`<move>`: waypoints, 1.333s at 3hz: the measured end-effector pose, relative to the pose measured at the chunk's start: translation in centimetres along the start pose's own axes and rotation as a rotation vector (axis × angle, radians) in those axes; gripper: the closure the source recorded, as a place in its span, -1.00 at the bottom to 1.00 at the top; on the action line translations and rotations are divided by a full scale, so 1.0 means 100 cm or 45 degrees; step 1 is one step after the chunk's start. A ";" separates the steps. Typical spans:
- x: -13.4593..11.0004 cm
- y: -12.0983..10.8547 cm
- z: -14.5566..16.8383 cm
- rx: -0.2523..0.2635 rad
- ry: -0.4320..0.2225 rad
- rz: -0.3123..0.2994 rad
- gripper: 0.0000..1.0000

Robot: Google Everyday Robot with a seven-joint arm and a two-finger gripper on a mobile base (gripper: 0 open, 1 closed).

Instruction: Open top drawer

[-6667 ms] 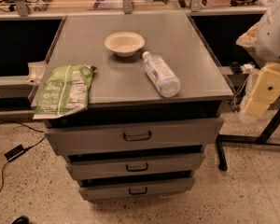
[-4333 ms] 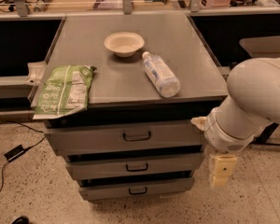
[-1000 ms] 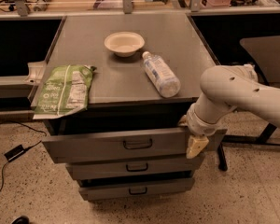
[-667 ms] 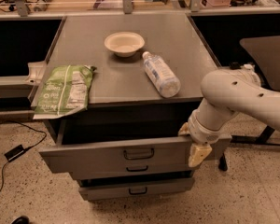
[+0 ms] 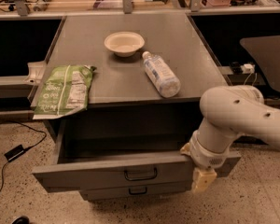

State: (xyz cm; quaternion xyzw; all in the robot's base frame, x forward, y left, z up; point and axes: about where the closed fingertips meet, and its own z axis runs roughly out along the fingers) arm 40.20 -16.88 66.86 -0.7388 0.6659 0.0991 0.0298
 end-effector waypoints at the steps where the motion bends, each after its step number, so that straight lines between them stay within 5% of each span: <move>1: -0.006 0.019 -0.001 -0.024 0.013 0.005 -0.36; 3: -0.006 0.019 -0.001 -0.024 0.013 0.005 -1.00; 4: -0.006 0.019 -0.001 -0.024 0.013 0.005 -1.00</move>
Offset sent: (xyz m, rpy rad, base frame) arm -0.0192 0.0032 0.0036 -0.0126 0.0181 0.0008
